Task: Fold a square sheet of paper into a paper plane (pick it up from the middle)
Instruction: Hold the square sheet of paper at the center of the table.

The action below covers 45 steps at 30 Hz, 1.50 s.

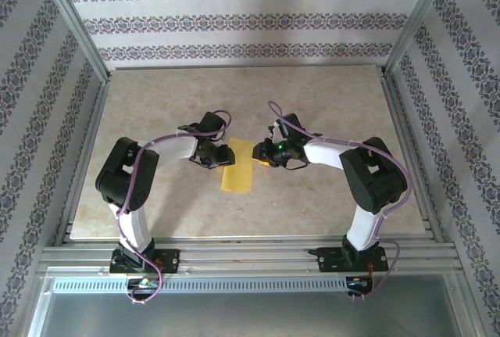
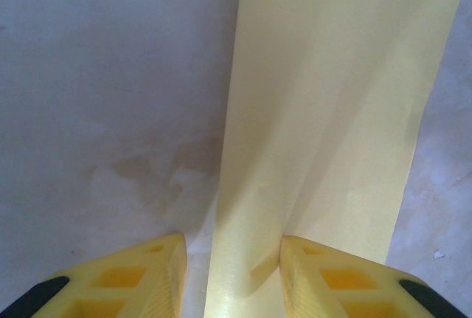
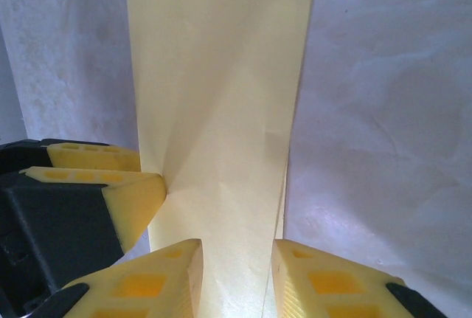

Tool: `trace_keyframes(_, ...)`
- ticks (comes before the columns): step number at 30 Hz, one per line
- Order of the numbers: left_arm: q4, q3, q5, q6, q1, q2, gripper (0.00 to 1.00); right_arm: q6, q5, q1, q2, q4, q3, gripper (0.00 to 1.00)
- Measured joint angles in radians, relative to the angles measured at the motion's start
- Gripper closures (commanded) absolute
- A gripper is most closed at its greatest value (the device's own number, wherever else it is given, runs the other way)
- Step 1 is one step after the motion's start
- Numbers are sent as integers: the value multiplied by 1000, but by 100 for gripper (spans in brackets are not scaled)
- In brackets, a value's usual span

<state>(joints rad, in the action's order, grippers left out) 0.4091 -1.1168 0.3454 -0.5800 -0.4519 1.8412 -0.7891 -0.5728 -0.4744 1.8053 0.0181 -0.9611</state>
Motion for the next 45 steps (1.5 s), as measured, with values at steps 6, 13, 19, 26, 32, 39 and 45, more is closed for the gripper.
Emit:
trace_keyframes(6,3,-1,-24,-24,-3,0,57,0,0,-2,2,-2,-6,68)
trace_keyframes(13,14,-16,-52,-61,-16,10,55,-1,5,-2,5,-5,-6,68)
trace_keyframes(19,37,-32,-76,-76,-27,17,55,-1,8,-7,6,-7,-7,68)
trace_keyframes(26,56,-49,-85,-74,-32,28,55,-1,8,-8,7,-7,-12,68)
trace_keyframes(32,60,-53,-84,-71,-32,32,55,-1,9,-13,11,-8,-16,68)
trace_keyframes(39,77,-67,-84,-51,-32,42,55,-5,11,-15,13,-8,-19,68)
trace_keyframes(45,86,-72,-84,-25,-32,45,55,-16,12,-15,22,-7,-19,68)
